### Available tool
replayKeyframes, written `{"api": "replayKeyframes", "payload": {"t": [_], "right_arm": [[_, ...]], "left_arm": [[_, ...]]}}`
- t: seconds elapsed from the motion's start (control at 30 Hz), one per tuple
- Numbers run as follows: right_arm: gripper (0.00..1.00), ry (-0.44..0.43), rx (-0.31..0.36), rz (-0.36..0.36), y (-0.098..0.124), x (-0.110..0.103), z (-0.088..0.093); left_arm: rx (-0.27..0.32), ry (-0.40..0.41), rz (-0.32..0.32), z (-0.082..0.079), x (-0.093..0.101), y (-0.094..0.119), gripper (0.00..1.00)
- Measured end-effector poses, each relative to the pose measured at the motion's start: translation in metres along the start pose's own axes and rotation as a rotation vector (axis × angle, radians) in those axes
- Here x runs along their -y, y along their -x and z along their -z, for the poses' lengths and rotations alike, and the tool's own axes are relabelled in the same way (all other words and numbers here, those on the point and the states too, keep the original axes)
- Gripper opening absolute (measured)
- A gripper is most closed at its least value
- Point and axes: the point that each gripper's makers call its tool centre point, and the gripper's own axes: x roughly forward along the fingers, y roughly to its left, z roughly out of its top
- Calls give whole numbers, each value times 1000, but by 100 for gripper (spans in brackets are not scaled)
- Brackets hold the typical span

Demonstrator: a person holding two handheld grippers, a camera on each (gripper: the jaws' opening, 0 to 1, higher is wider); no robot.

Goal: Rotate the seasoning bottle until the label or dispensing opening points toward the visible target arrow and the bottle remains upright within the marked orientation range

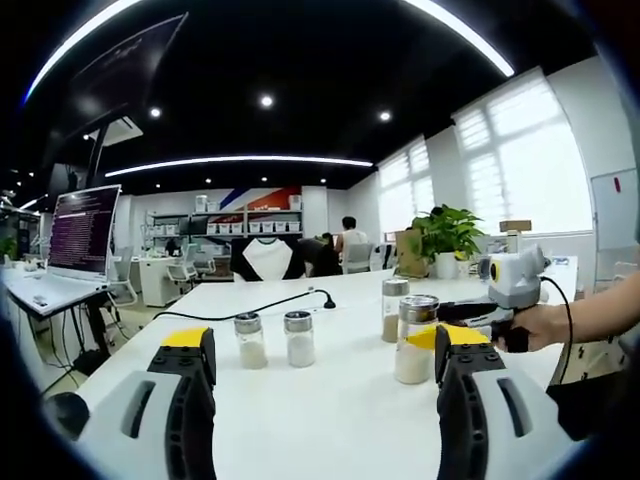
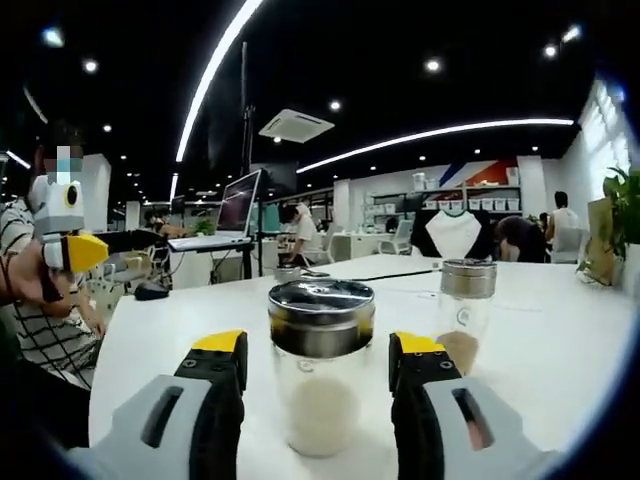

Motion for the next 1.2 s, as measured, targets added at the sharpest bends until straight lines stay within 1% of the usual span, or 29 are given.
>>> {"api": "replayKeyframes", "payload": {"t": [0.07, 0.1, 0.13, 0.17, 0.23, 0.27, 0.3, 0.33, 0.37, 0.4, 0.43, 0.47, 0.53, 0.57, 0.6, 0.63, 0.67, 0.7, 0.77, 0.8, 0.87, 0.97, 1.0, 1.03, 1.07, 1.1, 1.13, 1.17, 1.2], "right_arm": [[59, -23, 27, 46, -4, 3, -5], [59, -21, 22, 80, -4, 3, -5], [59, -11, 16, 119, -3, 6, -5], [59, -23, 0, 184, 1, 8, -3], [62, -36, 35, 225, 2, 6, -7], [63, -16, 42, 232, 2, 5, -9], [63, 2, 45, 252, 2, 5, -10], [63, -6, 39, 271, 2, 5, -9], [66, -57, 39, 323, 2, 8, -9], [69, -64, 45, 327, 0, 7, -11], [70, -55, 46, 335, -1, 7, -12], [69, -53, 31, 366, -2, 9, -11], [69, -57, 35, 364, -5, 7, -11], [69, -55, 29, 380, -5, 9, -10], [68, -51, 8, 419, -3, 13, -7], [64, -55, 0, 451, 1, 16, -6], [62, -76, 21, 486, 4, 20, -8], [61, -72, 32, 460, 2, 16, -11], [61, -35, 21, 476, 2, 15, -11], [61, -38, 27, 470, 1, 15, -11], [60, -57, 19, 482, 0, 17, -8], [58, -65, 8, 507, 1, 23, -2], [58, -71, 11, 499, 0, 24, -2], [55, -103, 14, 458, -6, 19, 0], [53, -123, 8, 443, -8, 16, 2], [52, -122, 5, 458, -8, 19, 1], [51, -105, 2, 466, -8, 19, 0], [48, -64, -4, 457, -10, 17, -2], [45, -42, -13, 442, -11, 14, -2]], "left_arm": [[2, 10, 4, -2, 0, 1, 96], [10, 10, 1, -4, 0, 1, 96], [11, 10, 0, -4, -1, 1, 96], [11, 10, -1, -4, -1, 1, 96], [16, 12, -7, -5, -3, 1, 96], [17, 12, -8, -5, -3, 1, 96], [17, 11, -9, -5, -3, 1, 96], [15, 7, -11, -5, -4, 1, 96], [6, -4, -17, -2, -5, 1, 96], [-15, -7, -24, 2, -7, 0, 97], [-14, -2, -22, 2, -7, 1, 97], [-12, 2, -18, 3, -7, 1, 97], [-14, 0, -20, 4, -7, 2, 97], [-16, -2, -21, 4, -7, 2, 97], [-13, -1, -20, 4, -6, 3, 97], [-12, 2, -20, 5, -6, 2, 97], [-11, 6, -20, 5, -6, 2, 97], [-16, 7, -16, 8, -4, 1, 97], [-19, 5, -10, 9, -2, 0, 97], [-12, 9, -5, 8, -1, 0, 98], [-11, 5, 2, 8, 1, 0, 98], [-24, -9, 9, 11, 2, -1, 98], [-21, -8, 13, 11, 3, -1, 98], [-20, -7, 15, 11, 3, 0, 98], [-22, -5, 12, 12, 2, 0, 98], [-25, -5, 10, 12, 2, 0, 98], [-25, -4, 10, 13, 2, 0, 98], [-28, -2, 8, 14, 1, 0, 98], [-32, -3, 9, 14, 1, 0, 98]]}}
